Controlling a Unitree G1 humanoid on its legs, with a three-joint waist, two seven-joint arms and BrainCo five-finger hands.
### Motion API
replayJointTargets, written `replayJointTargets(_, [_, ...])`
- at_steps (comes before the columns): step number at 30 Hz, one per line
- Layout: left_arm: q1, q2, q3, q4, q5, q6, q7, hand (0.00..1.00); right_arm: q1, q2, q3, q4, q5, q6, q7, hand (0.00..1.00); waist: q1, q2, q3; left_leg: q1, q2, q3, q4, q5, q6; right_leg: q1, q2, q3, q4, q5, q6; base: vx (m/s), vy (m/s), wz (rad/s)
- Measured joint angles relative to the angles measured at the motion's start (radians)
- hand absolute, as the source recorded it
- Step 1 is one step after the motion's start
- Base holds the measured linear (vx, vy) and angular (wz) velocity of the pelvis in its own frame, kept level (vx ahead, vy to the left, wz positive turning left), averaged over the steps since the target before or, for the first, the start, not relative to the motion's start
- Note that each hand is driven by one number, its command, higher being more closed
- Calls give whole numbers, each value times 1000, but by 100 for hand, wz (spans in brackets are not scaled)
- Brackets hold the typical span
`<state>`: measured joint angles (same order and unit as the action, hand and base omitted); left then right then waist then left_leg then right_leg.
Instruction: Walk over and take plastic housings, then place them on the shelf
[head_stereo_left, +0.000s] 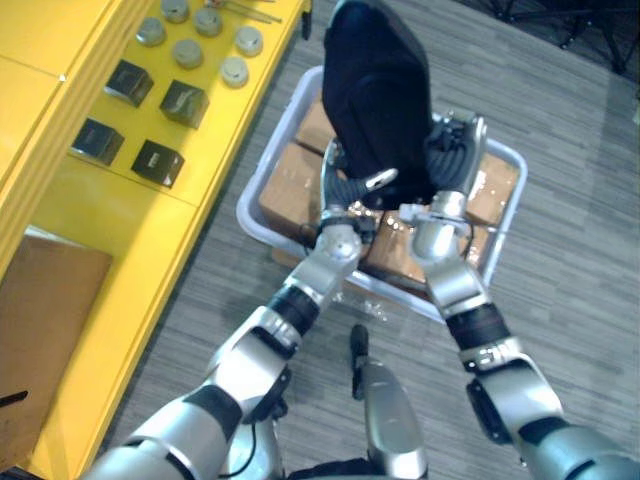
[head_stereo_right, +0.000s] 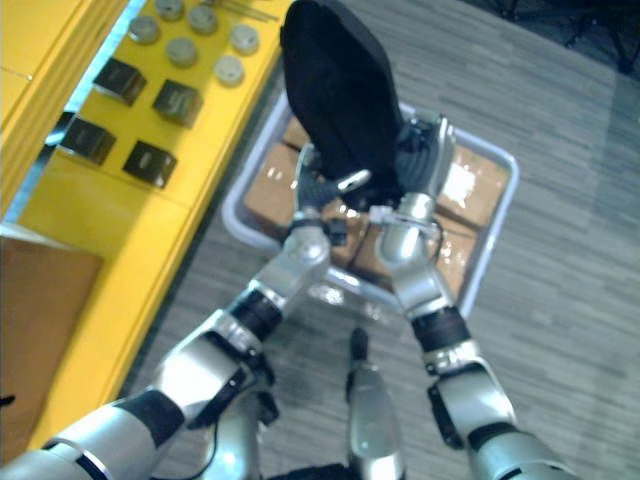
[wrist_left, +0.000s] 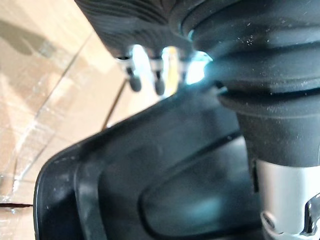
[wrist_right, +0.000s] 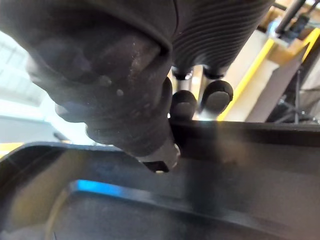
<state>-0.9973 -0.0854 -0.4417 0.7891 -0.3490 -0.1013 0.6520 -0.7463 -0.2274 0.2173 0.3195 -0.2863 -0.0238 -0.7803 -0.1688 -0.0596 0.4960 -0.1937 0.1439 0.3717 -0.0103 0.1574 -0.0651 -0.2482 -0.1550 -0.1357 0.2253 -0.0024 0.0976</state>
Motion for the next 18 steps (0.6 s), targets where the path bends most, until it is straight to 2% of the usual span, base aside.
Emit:
replayJointTargets(3, [6,-2,0,12,-24,-17,1,0,9,8,11,-26,10,0,-2,100,-2,0,0,0,0,0,0,0,0,3,1,0,-7,2,2,0,0,0])
replayJointTargets(4, [15,-5,0,12,-63,-38,-1,0,20,16,23,-55,25,0,-1,100,-5,-1,-1,0,0,0,0,0,0,3,1,0,-7,2,2,0,0,0])
replayJointTargets(5, [22,-6,1,17,-106,-59,-5,100,27,27,30,-78,39,-1,-1,100,-7,-2,-1,0,0,1,0,0,0,3,1,0,-8,2,2,0,0,0])
replayJointTargets(8, [27,-9,6,20,-215,-98,-55,100,28,40,31,-83,48,-1,2,100,-8,-5,-3,1,0,1,0,0,0,4,1,0,-8,2,2,0,0,0])
replayJointTargets(10, [39,-9,7,20,-306,-138,-129,100,34,46,31,-90,68,-1,16,100,-8,-11,-6,2,0,1,0,0,0,4,1,1,-8,2,2,0,0,0])
replayJointTargets(13, [63,-9,6,20,-426,-174,-223,100,58,46,32,-133,75,-1,22,100,-11,-19,-11,4,0,2,0,0,0,6,1,1,-8,2,2,0,0,0])
replayJointTargets(18, [94,-9,7,20,-510,-241,-291,100,85,48,58,-163,79,-4,22,100,-12,-21,-12,20,0,9,-3,-1,-1,19,1,4,-11,2,3,4,3,-3])
